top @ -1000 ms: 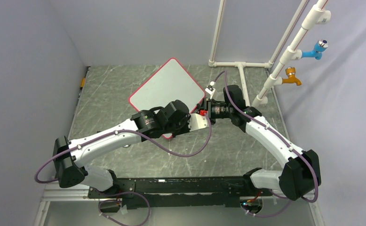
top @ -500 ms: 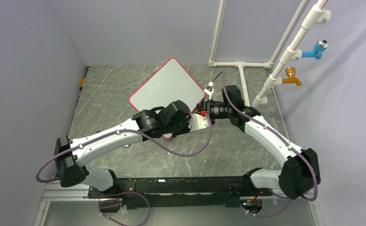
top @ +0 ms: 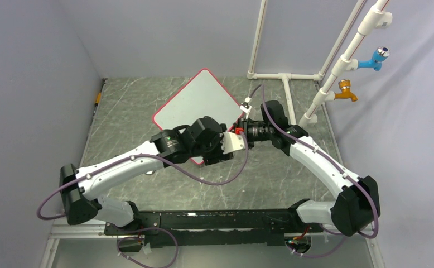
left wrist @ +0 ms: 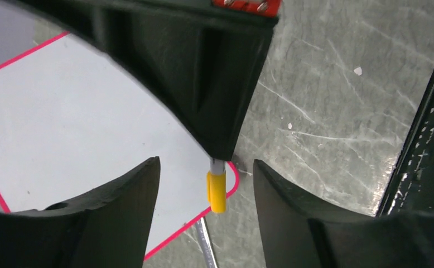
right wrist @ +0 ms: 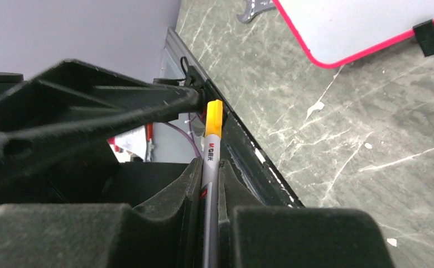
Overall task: Write a sentence on the whiteboard
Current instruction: Pass from the left arm to the right, then open the pen cap from the whiteboard marker.
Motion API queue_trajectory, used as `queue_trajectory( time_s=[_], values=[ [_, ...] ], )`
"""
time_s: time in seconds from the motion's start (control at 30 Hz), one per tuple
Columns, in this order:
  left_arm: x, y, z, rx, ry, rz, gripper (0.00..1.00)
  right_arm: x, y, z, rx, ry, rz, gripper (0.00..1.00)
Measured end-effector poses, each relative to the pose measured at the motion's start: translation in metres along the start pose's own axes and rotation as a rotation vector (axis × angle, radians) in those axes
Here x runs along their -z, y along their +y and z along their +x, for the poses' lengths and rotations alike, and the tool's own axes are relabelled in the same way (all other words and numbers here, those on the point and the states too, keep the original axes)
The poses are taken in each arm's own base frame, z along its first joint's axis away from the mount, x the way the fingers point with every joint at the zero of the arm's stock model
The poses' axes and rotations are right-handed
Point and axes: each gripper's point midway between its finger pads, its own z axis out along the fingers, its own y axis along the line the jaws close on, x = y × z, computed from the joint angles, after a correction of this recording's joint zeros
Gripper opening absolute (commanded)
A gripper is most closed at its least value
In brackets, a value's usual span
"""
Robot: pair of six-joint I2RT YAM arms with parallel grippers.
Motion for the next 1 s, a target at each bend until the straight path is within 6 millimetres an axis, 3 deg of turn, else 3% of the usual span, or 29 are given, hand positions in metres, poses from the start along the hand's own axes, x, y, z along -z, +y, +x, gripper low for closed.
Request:
queue_trajectory(
  time_s=[0.17, 0.3, 0.43, 0.77, 1.0],
  values=[
    [0.032, 0.024, -0.004, 0.090, -0.083, -0.036, 0.81, 0.009, 0.010, -0.010, 0.048, -0.050, 0.007, 0.00],
    [0.071, 0.046, -0.008, 0.231, -0.230, -0.044, 0.84, 0.017, 0.017, -0.014, 0.088, -0.094, 0.009, 0.00],
    [0.101, 0.054, 0.004, 0.360, -0.346, -0.038, 0.85, 0.026, 0.030, -0.019, 0.143, -0.149, -0.012, 0.00],
    [0.100, 0.051, 0.016, 0.675, -0.559, 0.189, 0.85, 0.042, 0.047, -0.018, 0.286, -0.290, -0.095, 0.00],
    [0.103, 0.046, 0.003, 0.732, -0.672, 0.341, 0.75, 0.049, 0.060, -0.024, 0.362, -0.367, -0.150, 0.00]
  ],
)
